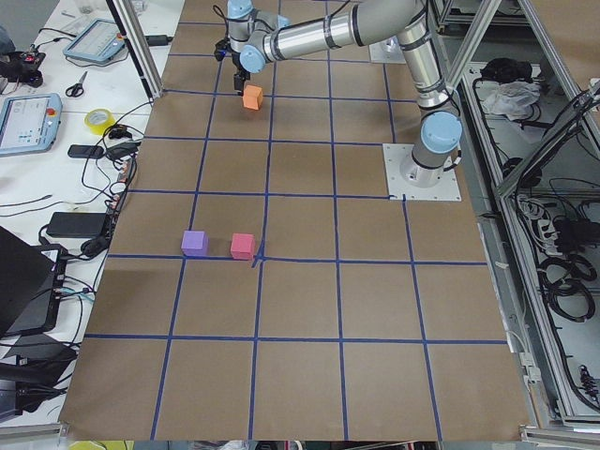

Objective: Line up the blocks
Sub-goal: 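Reach the left gripper to the orange cube while the right arm withdraws, then grasp the orange cube with the left gripper and lift it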

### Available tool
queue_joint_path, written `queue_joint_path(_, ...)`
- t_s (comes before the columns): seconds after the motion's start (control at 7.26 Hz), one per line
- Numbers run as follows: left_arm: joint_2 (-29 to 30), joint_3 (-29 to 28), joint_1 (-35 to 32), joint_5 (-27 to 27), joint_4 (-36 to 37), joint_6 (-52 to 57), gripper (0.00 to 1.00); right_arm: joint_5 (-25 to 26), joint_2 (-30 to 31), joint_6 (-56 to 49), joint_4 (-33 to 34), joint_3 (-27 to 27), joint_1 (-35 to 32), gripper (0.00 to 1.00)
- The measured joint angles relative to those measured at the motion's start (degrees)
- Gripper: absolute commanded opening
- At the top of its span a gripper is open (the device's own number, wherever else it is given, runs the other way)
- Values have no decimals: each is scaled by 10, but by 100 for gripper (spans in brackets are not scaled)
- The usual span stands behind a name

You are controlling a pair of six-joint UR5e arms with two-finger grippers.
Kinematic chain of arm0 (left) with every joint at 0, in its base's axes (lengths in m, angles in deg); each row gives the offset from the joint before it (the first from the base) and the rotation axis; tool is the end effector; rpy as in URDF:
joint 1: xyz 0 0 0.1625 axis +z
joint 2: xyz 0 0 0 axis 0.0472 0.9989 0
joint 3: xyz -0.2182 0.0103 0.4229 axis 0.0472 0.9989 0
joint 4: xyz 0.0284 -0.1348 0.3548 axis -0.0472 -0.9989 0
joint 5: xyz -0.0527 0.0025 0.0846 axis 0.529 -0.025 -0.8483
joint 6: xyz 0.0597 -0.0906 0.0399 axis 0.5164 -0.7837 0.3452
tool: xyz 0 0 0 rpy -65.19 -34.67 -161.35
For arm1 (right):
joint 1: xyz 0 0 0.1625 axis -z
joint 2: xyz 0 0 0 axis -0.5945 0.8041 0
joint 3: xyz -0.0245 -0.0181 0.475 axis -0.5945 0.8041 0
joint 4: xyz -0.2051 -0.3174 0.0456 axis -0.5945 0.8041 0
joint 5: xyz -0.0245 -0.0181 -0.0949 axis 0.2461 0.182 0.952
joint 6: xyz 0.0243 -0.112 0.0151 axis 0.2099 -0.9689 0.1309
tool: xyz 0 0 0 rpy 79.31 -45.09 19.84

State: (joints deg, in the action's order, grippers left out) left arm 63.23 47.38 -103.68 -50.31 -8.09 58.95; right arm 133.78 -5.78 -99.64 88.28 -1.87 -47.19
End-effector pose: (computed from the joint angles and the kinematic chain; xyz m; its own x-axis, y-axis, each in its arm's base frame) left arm -0.3249 -0.6395 0.2809 -0.9757 0.2188 -0.0135 0.2192 0.9739 -0.0581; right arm 0.0354 -0.5567 0.5363 -0.8073 -0.4840 0.3376 -0.4892 0.8689 0.0760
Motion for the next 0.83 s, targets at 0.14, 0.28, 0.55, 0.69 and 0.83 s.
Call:
queue_joint_path(0.14,7,1,-4,7,-2,17,100,0,0,-3,4,0,9,100)
queue_joint_path(0.28,12,3,-6,11,-5,40,100,-2,0,-5,5,0,20,100)
queue_joint_path(0.55,23,5,-7,10,-5,64,80,-7,0,-5,5,0,33,100)
queue_joint_path(0.69,28,6,-7,10,-5,62,43,-12,3,6,3,-1,33,100)
queue_joint_path(0.83,32,6,-7,9,-5,59,25,-23,9,35,-7,-2,32,100)
